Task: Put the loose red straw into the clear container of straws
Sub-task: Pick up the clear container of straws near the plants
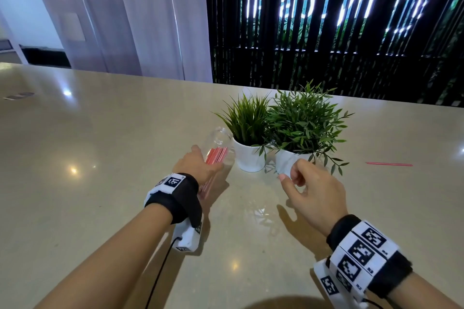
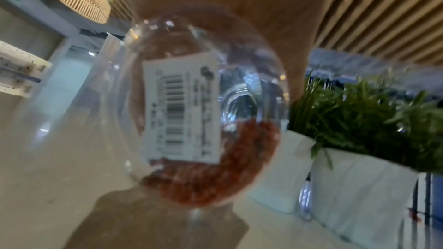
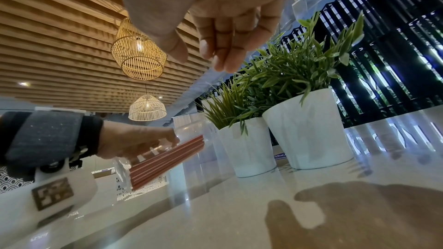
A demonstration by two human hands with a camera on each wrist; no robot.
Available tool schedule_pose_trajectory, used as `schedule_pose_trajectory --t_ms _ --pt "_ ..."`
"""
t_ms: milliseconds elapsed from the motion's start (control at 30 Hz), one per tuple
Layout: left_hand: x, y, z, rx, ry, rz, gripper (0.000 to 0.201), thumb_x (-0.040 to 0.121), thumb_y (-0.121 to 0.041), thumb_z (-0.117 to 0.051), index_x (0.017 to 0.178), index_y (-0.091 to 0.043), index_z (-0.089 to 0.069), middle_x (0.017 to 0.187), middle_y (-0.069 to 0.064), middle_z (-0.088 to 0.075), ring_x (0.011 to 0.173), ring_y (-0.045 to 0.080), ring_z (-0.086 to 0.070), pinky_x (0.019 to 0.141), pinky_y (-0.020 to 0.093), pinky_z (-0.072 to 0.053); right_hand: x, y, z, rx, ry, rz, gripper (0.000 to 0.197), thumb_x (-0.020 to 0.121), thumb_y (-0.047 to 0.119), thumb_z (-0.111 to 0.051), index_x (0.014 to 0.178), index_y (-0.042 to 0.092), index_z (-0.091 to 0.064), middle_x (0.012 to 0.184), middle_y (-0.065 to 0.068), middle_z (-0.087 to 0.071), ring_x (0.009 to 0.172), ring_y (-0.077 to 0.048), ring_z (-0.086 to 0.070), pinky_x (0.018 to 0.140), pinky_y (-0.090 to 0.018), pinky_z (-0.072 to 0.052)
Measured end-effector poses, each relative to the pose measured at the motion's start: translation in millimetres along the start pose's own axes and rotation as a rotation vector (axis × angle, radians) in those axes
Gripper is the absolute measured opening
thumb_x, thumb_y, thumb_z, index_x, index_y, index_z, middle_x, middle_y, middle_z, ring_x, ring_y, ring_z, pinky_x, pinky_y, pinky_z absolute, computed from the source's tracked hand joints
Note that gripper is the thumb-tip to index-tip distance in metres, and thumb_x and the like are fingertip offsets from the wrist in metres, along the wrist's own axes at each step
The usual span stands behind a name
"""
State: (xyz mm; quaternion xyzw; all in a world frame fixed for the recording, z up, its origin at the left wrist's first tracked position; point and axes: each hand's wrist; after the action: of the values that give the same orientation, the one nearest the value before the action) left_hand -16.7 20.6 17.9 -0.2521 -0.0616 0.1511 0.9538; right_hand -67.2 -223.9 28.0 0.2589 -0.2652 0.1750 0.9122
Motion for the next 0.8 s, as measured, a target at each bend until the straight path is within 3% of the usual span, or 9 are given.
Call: schedule_pose_trajectory --t_ms 100,233,367,433,533,667,800 --pt "-10 -9 6 -0.105 0.003 -0.039 0.068 0.074 -0.055 -0.057 0.120 -0.008 -0.039 0.106 0.015 -0.061 0.087 0.032 -0.059 0.078 0.040 -0.050 -1 0 2 0.016 -0.042 0.015 0.029 0.079 0.039 -0.049 0.060 0.018 -0.045 0.051 0.008 -0.046 0.048 0.003 -0.035 0.042 -0.016 -0.024" --pt "-26 -32 12 -0.247 0.051 -0.107 0.081 0.064 -0.062 -0.052 0.124 -0.009 -0.038 0.108 0.014 -0.061 0.090 0.031 -0.061 0.083 0.041 -0.052 -2 -6 9 0.038 -0.083 0.031 0.036 0.080 0.041 -0.038 0.056 0.017 -0.047 0.047 0.008 -0.044 0.044 -0.013 -0.043 0.042 -0.017 -0.025" --pt "-42 -61 12 -0.425 0.094 -0.187 0.068 0.072 -0.052 -0.058 0.122 -0.010 -0.039 0.098 0.006 -0.057 0.087 0.026 -0.058 0.077 0.034 -0.048 -3 -23 27 0.028 -0.117 0.047 0.036 0.082 0.038 -0.039 0.055 0.015 -0.048 0.045 0.003 -0.049 0.043 -0.016 -0.045 0.042 -0.016 -0.025" --pt "-48 -72 10 -0.467 0.081 -0.244 0.067 0.066 -0.053 -0.055 0.118 -0.012 -0.041 0.095 0.003 -0.058 0.087 0.024 -0.060 0.076 0.034 -0.049 -3 -34 42 0.027 -0.140 0.052 0.036 0.081 0.037 -0.040 0.053 0.015 -0.048 0.043 0.001 -0.049 0.041 -0.017 -0.044 0.043 -0.016 -0.025" --pt "-53 -87 7 -0.551 0.053 -0.304 0.056 0.071 -0.050 -0.058 0.114 -0.018 -0.042 0.092 -0.006 -0.057 0.084 0.013 -0.060 0.071 0.029 -0.048 -1 -57 68 0.005 -0.197 0.042 0.036 0.080 0.036 -0.041 0.051 0.014 -0.045 0.041 0.000 -0.047 0.039 -0.019 -0.042 0.042 -0.020 -0.029" --pt "-59 -103 4 -0.663 0.053 -0.350 0.049 0.080 -0.040 -0.060 0.120 -0.020 -0.039 0.094 -0.009 -0.054 0.085 0.009 -0.058 0.064 0.023 -0.048 4 -96 97 -0.035 -0.279 -0.088 0.038 0.080 0.036 -0.042 0.053 0.010 -0.048 0.042 -0.001 -0.044 0.042 -0.019 -0.041 0.045 -0.023 -0.030" --pt "-65 -119 3 -0.755 0.053 -0.371 0.051 0.082 -0.034 -0.059 0.125 -0.018 -0.038 0.100 -0.005 -0.056 0.088 0.012 -0.058 0.075 0.034 -0.052 13 -138 111 -0.105 -0.320 -0.253 0.037 0.083 0.035 -0.046 0.056 0.010 -0.048 0.044 0.000 -0.041 0.045 -0.018 -0.040 0.045 -0.022 -0.026"
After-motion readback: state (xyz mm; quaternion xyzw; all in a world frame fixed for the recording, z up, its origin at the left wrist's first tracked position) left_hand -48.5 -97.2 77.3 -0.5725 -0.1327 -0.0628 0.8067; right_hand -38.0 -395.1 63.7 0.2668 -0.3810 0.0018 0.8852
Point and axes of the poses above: each hand's wrist, its own x-axis towards the middle knuckle, its own z-axis out of the back of the hand, y = z × x
